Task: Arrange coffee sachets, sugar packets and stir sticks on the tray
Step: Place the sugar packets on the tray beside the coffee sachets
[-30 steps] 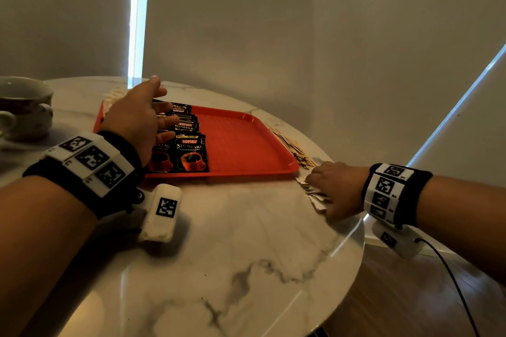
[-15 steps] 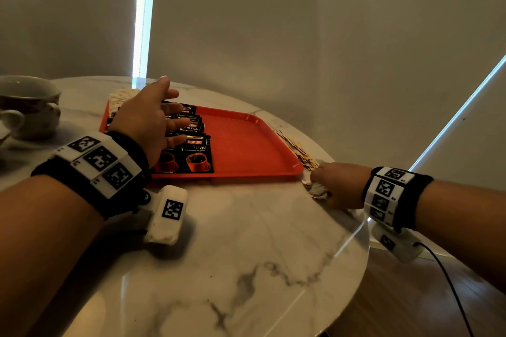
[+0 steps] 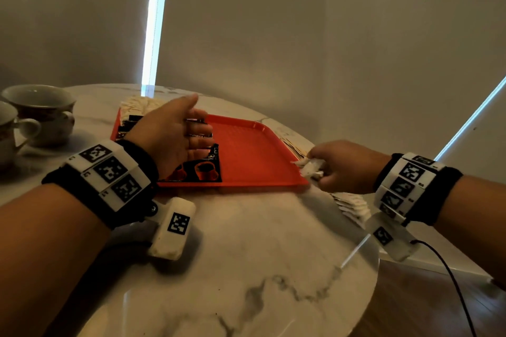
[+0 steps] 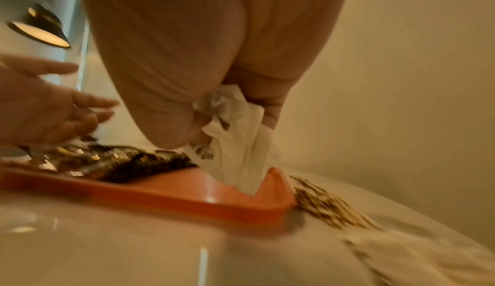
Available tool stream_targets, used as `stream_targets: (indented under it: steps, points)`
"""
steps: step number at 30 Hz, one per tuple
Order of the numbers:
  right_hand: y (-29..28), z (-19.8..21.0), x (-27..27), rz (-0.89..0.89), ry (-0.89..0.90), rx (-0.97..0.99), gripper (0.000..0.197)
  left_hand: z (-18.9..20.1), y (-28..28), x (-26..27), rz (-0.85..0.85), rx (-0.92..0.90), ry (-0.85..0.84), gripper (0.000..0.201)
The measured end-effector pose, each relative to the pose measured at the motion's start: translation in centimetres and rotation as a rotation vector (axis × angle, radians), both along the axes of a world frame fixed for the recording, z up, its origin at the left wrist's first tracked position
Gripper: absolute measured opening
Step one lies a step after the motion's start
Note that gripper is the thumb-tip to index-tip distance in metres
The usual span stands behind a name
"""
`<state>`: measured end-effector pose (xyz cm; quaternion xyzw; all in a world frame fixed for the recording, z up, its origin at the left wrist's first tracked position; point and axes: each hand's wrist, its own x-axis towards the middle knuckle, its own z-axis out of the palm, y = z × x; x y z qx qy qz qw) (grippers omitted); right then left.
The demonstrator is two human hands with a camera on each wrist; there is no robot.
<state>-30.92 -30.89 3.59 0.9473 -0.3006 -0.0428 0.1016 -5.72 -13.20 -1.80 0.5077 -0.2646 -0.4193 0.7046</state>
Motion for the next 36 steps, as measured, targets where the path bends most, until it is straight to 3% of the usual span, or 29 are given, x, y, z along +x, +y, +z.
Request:
stream_targets:
  steps: [6,11,13,17,21,24,26,28,30,33,36]
  points:
    - [4.6,2.1,6.4,0.281,-0.471,-0.056,0.016,-0.1,0.3,-1.5,-0.277,0.101,0.052,0.069]
    - [7.7,-0.7,12.2,0.441,-0.555,-0.017,0.028,-0.1,0.7,-1.8,-0.436,-0.121,0.188,0.067]
    - [8.4,-1.8,13.4,0.478,-0.578,0.031,0.029,0.0,0.7,-1.6,-0.382,-0.208,0.238,0.070]
    - [8.9,-2.2,13.9,0.506,-0.590,0.236,0.048,0.0,0.4,-0.7,-0.215,-0.275,0.289,0.054]
    - [8.0,-2.4,13.6,0.479,-0.772,0.501,0.060,0.0,0.4,0.4,-0.151,-0.238,0.298,0.037]
    - [7.5,-2.8,13.5,0.397,-0.855,0.490,0.083,-0.1,0.4,1.0,-0.129,-0.200,0.318,0.032]
    - [7.2,-2.8,13.7,0.360,-0.765,0.523,0.114,-0.3,0.4,1.0,-0.199,-0.177,0.276,0.026]
    - [7.3,-2.6,14.0,0.382,-0.605,0.549,0.129,-0.5,0.5,0.8,-0.287,-0.158,0.233,0.027]
    - [7.3,-2.4,14.3,0.417,-0.523,0.595,0.119,-0.6,0.6,0.6,-0.333,-0.143,0.192,0.029]
    - [7.5,-2.4,14.7,0.469,-0.553,0.616,0.070,-0.5,0.7,0.6,-0.321,-0.159,0.197,0.026]
    - [7.0,-3.0,14.9,0.450,-0.620,0.612,0.058,-0.3,0.8,0.8,-0.301,-0.178,0.253,0.028]
